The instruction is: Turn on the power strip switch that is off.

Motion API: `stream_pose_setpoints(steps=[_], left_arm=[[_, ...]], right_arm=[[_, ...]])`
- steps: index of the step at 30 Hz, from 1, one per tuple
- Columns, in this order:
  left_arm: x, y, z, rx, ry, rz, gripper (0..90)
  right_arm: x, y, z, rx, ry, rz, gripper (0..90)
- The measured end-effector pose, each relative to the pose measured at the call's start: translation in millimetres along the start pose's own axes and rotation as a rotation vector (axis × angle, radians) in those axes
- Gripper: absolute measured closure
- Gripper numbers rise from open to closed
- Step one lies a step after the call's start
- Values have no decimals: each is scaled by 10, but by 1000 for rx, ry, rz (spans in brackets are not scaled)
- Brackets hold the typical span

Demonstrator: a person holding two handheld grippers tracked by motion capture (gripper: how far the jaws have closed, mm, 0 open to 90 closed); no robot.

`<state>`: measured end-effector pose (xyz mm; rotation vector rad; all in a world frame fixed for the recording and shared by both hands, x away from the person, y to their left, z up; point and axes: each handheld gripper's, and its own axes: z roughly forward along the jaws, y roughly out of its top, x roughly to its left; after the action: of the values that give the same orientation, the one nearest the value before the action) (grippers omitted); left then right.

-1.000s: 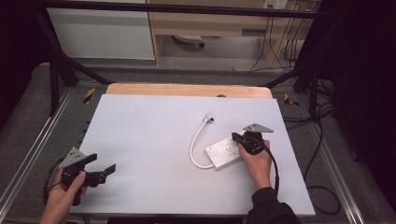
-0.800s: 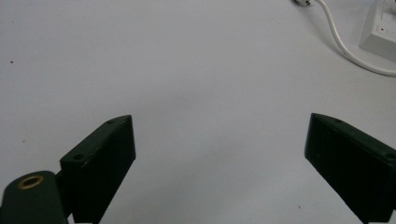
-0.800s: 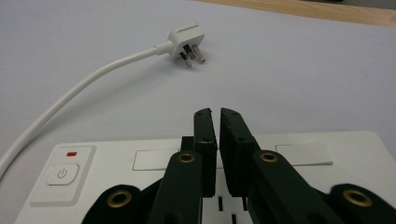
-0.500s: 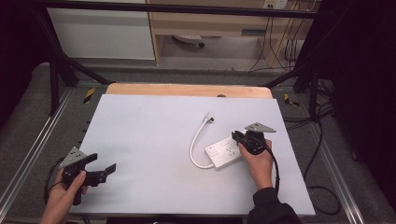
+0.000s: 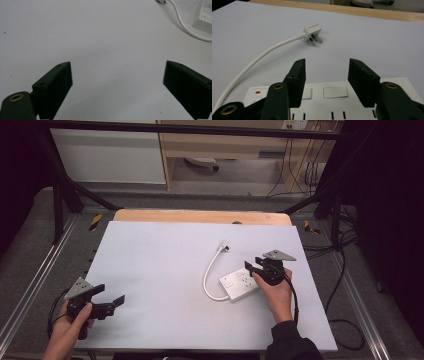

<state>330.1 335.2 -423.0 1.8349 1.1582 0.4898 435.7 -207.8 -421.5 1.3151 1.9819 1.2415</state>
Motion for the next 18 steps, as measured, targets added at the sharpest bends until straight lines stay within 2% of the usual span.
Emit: stream_pose_setpoints(steps=[11,18], left_arm=[[-27,-1,-16,-1,2,5,88],[-47,3,-8,-2,1,5,88]], right_arm=[[65,62,-81,-12,-8,15,201],[87,91,-136,-35,-12,20,98]])
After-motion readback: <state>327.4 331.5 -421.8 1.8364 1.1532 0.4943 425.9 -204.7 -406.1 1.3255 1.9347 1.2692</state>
